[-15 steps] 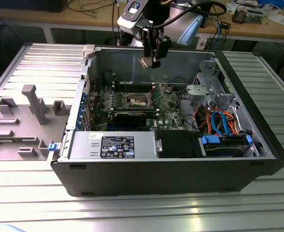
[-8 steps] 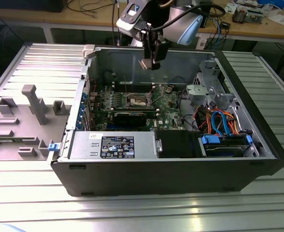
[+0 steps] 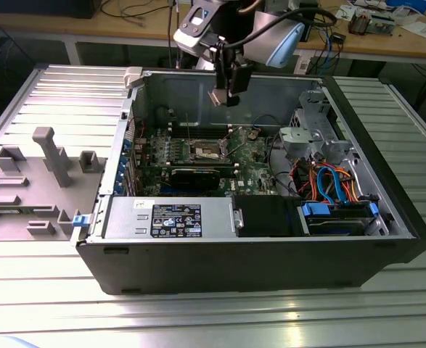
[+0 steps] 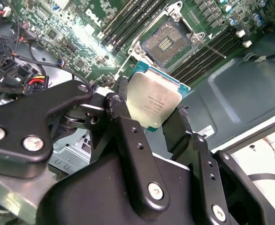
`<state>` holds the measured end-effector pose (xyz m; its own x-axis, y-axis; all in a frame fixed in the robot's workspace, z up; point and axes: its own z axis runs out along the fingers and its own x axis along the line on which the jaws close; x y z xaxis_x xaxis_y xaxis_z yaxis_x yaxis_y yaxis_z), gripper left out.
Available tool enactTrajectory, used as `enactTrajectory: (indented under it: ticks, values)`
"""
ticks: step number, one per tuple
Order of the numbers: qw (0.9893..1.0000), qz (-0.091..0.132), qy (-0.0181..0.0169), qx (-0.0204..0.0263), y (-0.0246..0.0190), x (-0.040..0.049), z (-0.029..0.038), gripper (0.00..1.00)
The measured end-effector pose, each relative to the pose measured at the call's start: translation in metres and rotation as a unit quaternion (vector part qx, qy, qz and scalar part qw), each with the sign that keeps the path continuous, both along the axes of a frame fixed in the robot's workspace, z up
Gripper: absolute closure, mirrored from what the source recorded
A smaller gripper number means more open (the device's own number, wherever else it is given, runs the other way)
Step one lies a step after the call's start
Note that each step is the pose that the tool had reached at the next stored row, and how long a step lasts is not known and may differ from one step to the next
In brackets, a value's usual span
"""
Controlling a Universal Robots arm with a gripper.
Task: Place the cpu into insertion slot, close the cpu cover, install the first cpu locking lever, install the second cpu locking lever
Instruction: 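Place the cpu into insertion slot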
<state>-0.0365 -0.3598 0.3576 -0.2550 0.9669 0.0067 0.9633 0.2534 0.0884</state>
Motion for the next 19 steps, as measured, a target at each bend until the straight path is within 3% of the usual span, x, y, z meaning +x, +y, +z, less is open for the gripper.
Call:
enactTrajectory:
  ticks: [4, 10, 11, 12, 15, 17, 19]
  values:
    - [0.9997, -0.023, 0.0019, -0.0005, 0.0, 0.0001, -0.0025, 0.46]
    - [0.9993, -0.035, 0.011, -0.0005, 0.0, 0.0003, -0.0077, 0.46]
    - [0.9989, -0.044, 0.0173, -0.0007, 0.0, 0.0003, -0.0094, 0.46]
    - [0.9987, -0.047, 0.0189, -0.0006, 0.0001, 0.0003, -0.01, 0.46]
    - [0.9982, -0.056, 0.0194, -0.0005, 0.0001, 0.0003, -0.012, 0.46]
    - [0.9972, -0.072, 0.0194, -0.0002, 0.0001, 0.0004, -0.0136, 0.46]
    - [0.9949, -0.099, 0.0194, 0.0003, 0.0001, 0.0003, -0.0148, 0.46]
